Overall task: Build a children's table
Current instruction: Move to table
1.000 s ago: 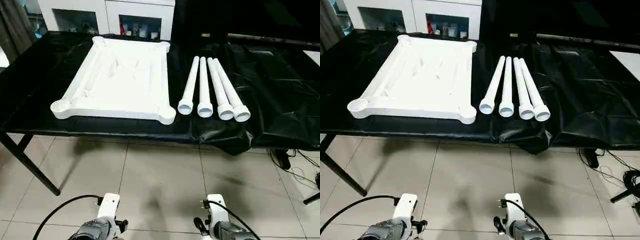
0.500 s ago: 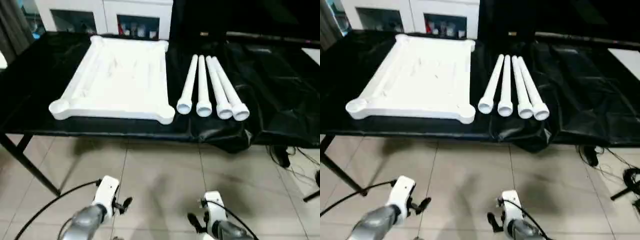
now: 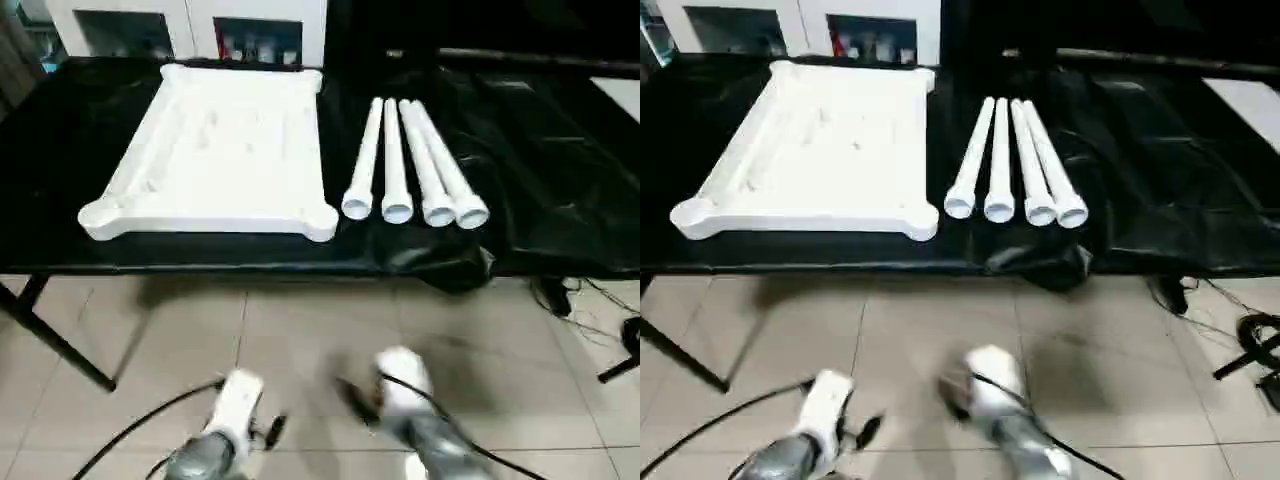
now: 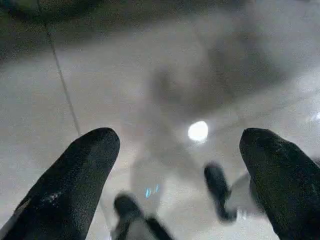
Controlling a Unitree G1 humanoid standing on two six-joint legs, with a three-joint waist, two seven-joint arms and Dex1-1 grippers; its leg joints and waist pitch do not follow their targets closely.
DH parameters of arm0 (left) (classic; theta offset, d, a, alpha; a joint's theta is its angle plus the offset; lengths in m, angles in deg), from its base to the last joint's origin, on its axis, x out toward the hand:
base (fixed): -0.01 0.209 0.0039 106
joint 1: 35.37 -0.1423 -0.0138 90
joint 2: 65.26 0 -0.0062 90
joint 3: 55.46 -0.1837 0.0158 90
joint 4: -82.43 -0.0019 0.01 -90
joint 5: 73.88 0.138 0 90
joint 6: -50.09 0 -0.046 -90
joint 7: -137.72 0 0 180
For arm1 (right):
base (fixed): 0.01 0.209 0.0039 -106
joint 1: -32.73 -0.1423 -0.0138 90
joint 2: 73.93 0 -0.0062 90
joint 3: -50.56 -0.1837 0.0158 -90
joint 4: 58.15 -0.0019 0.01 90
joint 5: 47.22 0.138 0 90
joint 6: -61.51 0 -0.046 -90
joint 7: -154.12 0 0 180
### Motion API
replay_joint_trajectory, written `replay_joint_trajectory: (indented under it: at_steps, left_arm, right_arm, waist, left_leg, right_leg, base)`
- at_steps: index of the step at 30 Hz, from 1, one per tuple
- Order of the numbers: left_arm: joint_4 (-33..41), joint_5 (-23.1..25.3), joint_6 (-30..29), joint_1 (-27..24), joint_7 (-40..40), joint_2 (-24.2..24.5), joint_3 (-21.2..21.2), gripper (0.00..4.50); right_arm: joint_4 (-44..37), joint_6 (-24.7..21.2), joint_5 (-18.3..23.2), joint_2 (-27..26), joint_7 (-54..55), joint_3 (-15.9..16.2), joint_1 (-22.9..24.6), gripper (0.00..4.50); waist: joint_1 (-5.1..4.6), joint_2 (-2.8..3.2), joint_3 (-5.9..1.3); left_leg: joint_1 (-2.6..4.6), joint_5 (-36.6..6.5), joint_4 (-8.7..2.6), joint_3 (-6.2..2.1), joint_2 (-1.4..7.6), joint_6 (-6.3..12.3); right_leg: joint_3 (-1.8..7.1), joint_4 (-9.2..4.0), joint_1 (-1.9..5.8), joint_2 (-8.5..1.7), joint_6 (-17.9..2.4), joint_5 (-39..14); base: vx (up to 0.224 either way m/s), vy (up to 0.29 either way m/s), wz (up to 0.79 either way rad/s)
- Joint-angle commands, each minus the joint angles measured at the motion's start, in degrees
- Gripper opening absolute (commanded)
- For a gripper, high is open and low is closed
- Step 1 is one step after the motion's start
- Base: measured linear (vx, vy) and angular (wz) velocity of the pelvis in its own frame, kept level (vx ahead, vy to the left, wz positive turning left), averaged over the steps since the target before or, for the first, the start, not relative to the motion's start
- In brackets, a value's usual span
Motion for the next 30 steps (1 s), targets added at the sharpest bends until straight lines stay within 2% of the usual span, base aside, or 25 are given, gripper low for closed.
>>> replay_joint_trajectory:
  at_steps: [1, 2, 3, 4, 6, 7, 8, 9, 10, 11, 12, 13, 14, 15, 16, 18, 22, 24, 26, 28, 29, 30]
  left_arm:
    - [2.9, -1.0, 0.8, -1.1, 0.8, 0.8, 0.6, 4.5]
    - [4.5, -1.2, 1.1, -1.7, 1.3, 1.1, 0.3, 4.5]
    - [5.9, -1.3, 1.3, -2.2, 1.8, 1.4, 0.0, 4.5]
    - [9.2, -1.0, 1.1, -3.7, 2.4, 2.2, -0.5, 4.5]
    - [11.6, -0.6, 1.4, -4.9, 2.4, 2.7, -0.8, 4.5]
    - [14.1, -0.4, 1.5, -6.0, 2.3, 3.2, -0.9, 4.5]
    - [17.2, 0.0, 1.8, -7.2, 1.8, 3.7, -0.5, 4.5]
    - [17.2, 0.0, 1.8, -7.2, 1.8, 3.7, -0.5, 4.5]
    - [18.8, 0.1, 1.8, -7.8, 1.5, 4.1, -0.3, 4.5]
    - [21.7, -0.3, 1.5, -8.8, 1.3, 4.3, 0.6, 4.5]
    - [21.8, -0.4, 1.5, -8.9, 1.3, 4.3, 0.7, 4.5]
    - [23.7, -0.8, 1.3, -9.5, 1.2, 4.5, 1.3, 4.5]
    - [30.1, -2.0, 1.3, -11.6, 1.0, 5.2, 3.1, 4.5]
    - [30.4, -2.0, 1.3, -11.7, 1.0, 5.2, 3.2, 4.5]
    - [34.5, -2.8, 1.1, -12.4, 0.6, 5.4, 4.6, 4.5]
    - [38.5, -3.9, 0.1, -11.8, 0.3, 5.4, 6.1, 4.5]
    - [43.6, -5.4, -2.4, -9.6, -0.9, 5.1, 8.3, 4.5]
    - [46.5, -5.5, -3.8, -7.7, -2.4, 4.7, 9.7, 4.5]
    - [50.4, -7.6, -7.0, -4.9, -4.3, 3.7, 11.6, 4.5]
    - [51.3, -8.1, -7.7, -4.0, -4.8, 3.5, 12.1, 4.5]
    - [51.5, -8.3, -7.9, -3.6, -5.0, 3.4, 12.3, 4.5]
    - [51.3, -8.0, -7.8, -2.1, -5.9, 3.1, 12.5, 4.5]
  right_arm:
    - [-4.3, -0.9, 0.4, 0.3, -1.2, 0.6, 1.3, 4.44]
    - [-7.2, -2.1, 0.6, 0.5, -2.1, 1.4, 2.2, 4.44]
    - [-9.9, -3.4, 0.8, 0.7, -3.0, 2.1, 3.1, 4.44]
    - [-15.1, -6.1, 0.5, 1.6, -5.0, 3.8, 5.0, 4.44]
    - [-18.0, -7.2, 0.5, 2.3, -5.7, 4.4, 6.3, 4.44]
    - [-20.6, -8.0, 0.6, 2.9, -6.3, 4.6, 7.5, 4.44]
    - [-24.5, -9.0, 1.0, 4.1, -7.1, 4.7, 9.2, 4.44]
    - [-24.5, -9.0, 1.0, 4.1, -7.1, 4.7, 9.2, 4.44]
    - [-26.5, -9.6, 1.2, 4.8, -7.5, 4.8, 10.0, 4.44]
    - [-30.3, -10.4, 1.6, 5.9, -8.0, 4.9, 11.6, 4.44]
    - [-30.5, -10.5, 1.7, 6.0, -8.1, 4.9, 11.6, 4.44]
    - [-33.3, -11.4, 2.0, 6.7, -8.4, 4.9, 12.7, 4.44]
    - [-42.4, -14.5, 3.8, 9.0, -9.2, 3.9, 16.0, 4.44]
    - [-42.8, -14.6, 3.8, 9.1, -9.2, 3.8, 16.2, 4.44]
    - [-49.2, -17.3, 5.3, 10.3, -9.5, 2.7, 18.0, 4.44]
    - [-55.4, -20.6, 7.1, 11.0, -9.6, 1.2, 18.8, 4.44]
    - [-62.6, -23.8, 9.1, 12.3, -9.9, -0.1, 18.8, 4.44]
    - [-66.4, -25.4, 10.6, 12.9, -9.6, -0.9, 18.2, 4.44]
    - [-71.5, -28.9, 13.4, 13.4, -8.5, -2.2, 17.0, 4.44]
    - [-73.2, -30.7, 14.5, 13.2, -7.8, -2.8, 16.4, 4.44]
    - [-73.7, -31.4, 14.9, 13.1, -7.6, -3.0, 16.1, 4.44]
    - [-73.8, -32.8, 15.5, 12.2, -6.2, -3.9, 14.3, 4.44]
  waist:
    - [0.08, 0.48, -2.34]
    - [0.1, 0.56, -2.24]
    - [0.06, 0.63, -2.2]
    - [0.03, 0.71, -2.15]
    - [-0.05, 0.56, -2.02]
    - [-0.14, 0.59, -1.87]
    - [-0.13, 0.54, -1.42]
    - [-0.13, 0.58, -1.27]
    - [-0.24, 0.61, -1.17]
    - [-0.19, 0.72, -0.77]
    - [-0.18, 0.59, -0.6]
    - [-0.22, 0.5, -0.55]
    - [-0.13, 0.13, -0.63]
    - [-0.13, 0.13, -0.63]
    - [0.15, 0.4, -0.82]
    - [0.05, 0.31, -1.16]
    - [0.05, 0.39, -1.55]
    - [0.09, 0.31, -2.29]
    - [0.21, 0.28, -2.57]
    - [0.22, -0.01, -2.68]
    - [0.28, 0.1, -2.66]
    - [0.32, -0.13, -2.98]
  left_leg:
    - [0.31, -5.0, -4.2, -2.01, 4.11, 5.53]
    - [0.13, -2.6, -3.91, -1.92, 3.76, 7.12]
    - [0.18, -1.6, -3.81, -1.92, 3.74, 8.16]
    - [0.19, -1.6, -3.79, -1.96, 3.73, 8.39]
    - [0.11, -2.5, -3.93, -2.04, 3.88, 8.64]
    - [0.24, -4.0, -4.12, -1.99, 3.89, 8.19]
    - [0.27, -6.8, -4.46, -1.97, 4.07, 7.25]
    - [0.28, -9.4, -4.76, -2.0, 4.19, 6.08]
    - [0.41, -10.6, -4.94, -1.99, 4.15, 5.43]
    - [0.47, -12.6, -5.19, -2.02, 4.12, 4.15]
    - [0.45, -13.7, -5.28, -2.05, 4.21, 3.33]
    - [0.48, -13.9, -5.38, -2.05, 4.09, 3.07]
    - [0.44, -13.8, -5.27, -2.05, 4.02, 2.74]
    - [0.44, -13.8, -5.27, -2.05, 4.02, 2.74]
    - [0.47, -11.6, -5.22, -2.13, 4.13, 3.19]
    - [0.43, -8.9, -4.96, -2.09, 3.87, 3.78]
    - [0.53, -6.0, -4.51, -2.01, 3.62, 3.87]
    - [0.68, -4.0, -4.08, -2.02, 3.51, 3.63]
    - [0.65, -2.1, -3.82, -2.07, 3.36, 3.74]
    - [0.63, -1.7, -3.69, -2.02, 3.22, 3.82]
    - [0.61, -2.0, -3.67, -2.01, 3.1, 3.73]
    - [0.65, -2.1, -3.56, -2.03, 3.03, 3.62]
  right_leg:
    - [3.88, -3.74, 1.92, -5.7, -13.8, 8.5]
    - [3.73, -3.32, 1.91, -5.34, -13.8, 13.4]
    - [3.65, -3.11, 1.83, -5.33, -13.7, 16.1]
    - [3.6, -3.09, 1.92, -5.25, -13.5, 16.6]
    - [3.51, -3.18, 1.99, -5.33, -13.0, 16.5]
    - [3.53, -3.48, 1.87, -5.29, -12.9, 14.2]
    - [3.6, -3.94, 1.71, -5.37, -12.8, 9.9]
    - [3.74, -4.28, 1.68, -5.36, -12.2, 5.5]
    - [3.74, -4.5, 1.53, -5.29, -12.1, 3.3]
    - [3.89, -5.01, 1.46, -5.24, -11.6, -0.8]
    - [4.08, -5.19, 1.37, -5.34, -10.8, -3.4]
    - [4.07, -5.32, 1.4, -5.23, -10.5, -4.7]
    - [4.21, -5.5, 1.59, -5.24, -9.7, -6.1]
    - [4.21, -5.5, 1.59, -5.24, -9.7, -6.1]
    - [4.2, -5.23, 1.64, -5.18, -9.0, -3.4]
    - [4.04, -4.71, 1.82, -4.85, -9.3, 1.2]
    - [3.89, -4.2, 1.89, -4.79, -10.2, 5.5]
    - [3.85, -3.73, 2.35, -4.76, -10.5, 9.3]
    - [3.78, -3.35, 2.57, -4.68, -10.8, 12.4]
    - [3.68, -3.3, 2.67, -4.62, -11.1, 12.7]
    - [3.7, -3.35, 2.61, -4.69, -11.0, 11.6]
    - [3.73, -3.3, 2.68, -4.71, -10.7, 10.4]
  base:
    - [0.0, 0.0, 0.0]
    - [0.0, 0.0, 0.0]
    - [0.0, 0.0, 0.0]
    - [0.0, 0.0, 0.0]
    - [0.0, 0.0, 0.0]
    - [0.0, 0.0, 0.0]
    - [0.0, 0.0, 0.0]
    - [0.0, 0.0, 0.0]
    - [0.0, 0.0, 0.0]
    - [0.0, 0.0, 0.0]
    - [0.0, 0.0, 0.0]
    - [0.0, 0.0, 0.0]
    - [0.0, 0.0, 0.0]
    - [0.0, 0.0, 0.0]
    - [0.0, 0.0, 0.0]
    - [0.0, 0.0, 0.0]
    - [0.0, 0.0, 0.0]
    - [0.0, 0.0, 0.0]
    - [0.0, 0.0, 0.0]
    - [0.0, 0.0, 0.0]
    - [0.0, 0.0, 0.0]
    - [0.0, 0.0, 0.0]
